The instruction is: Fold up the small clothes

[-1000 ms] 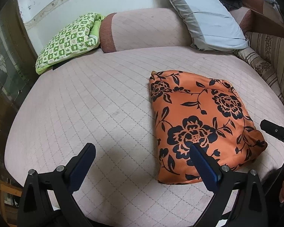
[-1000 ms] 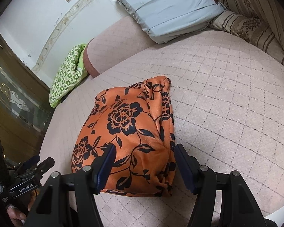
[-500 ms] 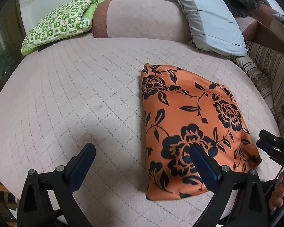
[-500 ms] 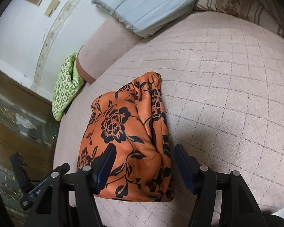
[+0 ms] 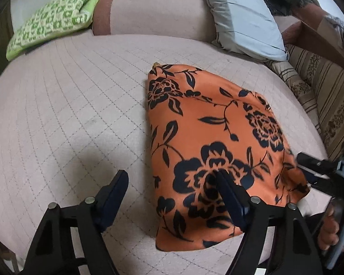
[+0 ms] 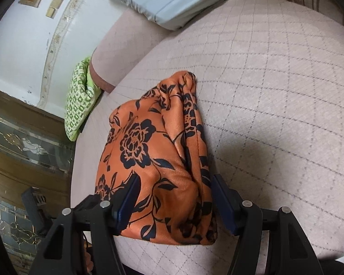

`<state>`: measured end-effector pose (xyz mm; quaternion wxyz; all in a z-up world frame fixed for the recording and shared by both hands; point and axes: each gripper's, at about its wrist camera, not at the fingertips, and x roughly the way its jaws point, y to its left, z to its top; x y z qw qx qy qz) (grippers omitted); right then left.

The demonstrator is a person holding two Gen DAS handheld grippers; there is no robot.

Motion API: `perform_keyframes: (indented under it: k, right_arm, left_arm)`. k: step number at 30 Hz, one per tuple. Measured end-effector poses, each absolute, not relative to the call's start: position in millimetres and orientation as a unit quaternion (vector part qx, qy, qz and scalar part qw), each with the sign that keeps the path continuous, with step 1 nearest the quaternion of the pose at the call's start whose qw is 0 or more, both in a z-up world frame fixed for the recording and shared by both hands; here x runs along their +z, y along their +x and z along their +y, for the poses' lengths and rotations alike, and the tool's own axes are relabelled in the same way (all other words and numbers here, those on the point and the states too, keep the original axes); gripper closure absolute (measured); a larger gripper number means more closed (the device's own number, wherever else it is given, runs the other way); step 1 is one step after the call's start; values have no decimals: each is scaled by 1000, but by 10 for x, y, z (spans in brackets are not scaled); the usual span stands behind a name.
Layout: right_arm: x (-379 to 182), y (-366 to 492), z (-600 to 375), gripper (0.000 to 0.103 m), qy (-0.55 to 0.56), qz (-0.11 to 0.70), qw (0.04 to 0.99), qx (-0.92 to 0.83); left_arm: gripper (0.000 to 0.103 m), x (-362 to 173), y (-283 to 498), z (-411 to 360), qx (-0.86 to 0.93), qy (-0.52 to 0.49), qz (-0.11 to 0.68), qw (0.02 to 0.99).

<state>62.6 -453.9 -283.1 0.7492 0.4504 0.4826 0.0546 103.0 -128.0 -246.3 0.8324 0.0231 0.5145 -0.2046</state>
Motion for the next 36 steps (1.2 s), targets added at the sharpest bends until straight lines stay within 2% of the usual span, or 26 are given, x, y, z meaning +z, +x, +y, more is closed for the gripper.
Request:
perform_keyframes:
  k: [2, 15, 21, 30, 33, 36]
  right_arm:
    - [-2894, 685, -4561, 36, 459, 488, 741, 52]
    - [-3137, 947, -4477, 35, 470, 521, 710, 69]
    - [-3115, 1163, -4200, 32, 417, 532, 732, 84]
    - [-3215, 1242, -4270, 32, 449, 525, 717, 95]
    - [-3245, 1244, -4274, 32, 453, 525, 714, 98]
    - [-3288, 1221, -4309, 32, 460, 525, 709, 100]
  left_arm:
    - [19, -2473, 1114, -1275, -215, 1, 532, 819]
    - [14, -2697, 1134, -1536, -224, -3, 555, 801]
    - [14, -2759, 1264, -1523, -222, -19, 561, 797]
    - [16, -2792, 1266, -1589, -211, -8, 551, 807]
    - [13, -2797, 1316, -1632, -197, -4, 559, 805]
    - [5, -2781, 1320, -1747, -181, 24, 549, 816]
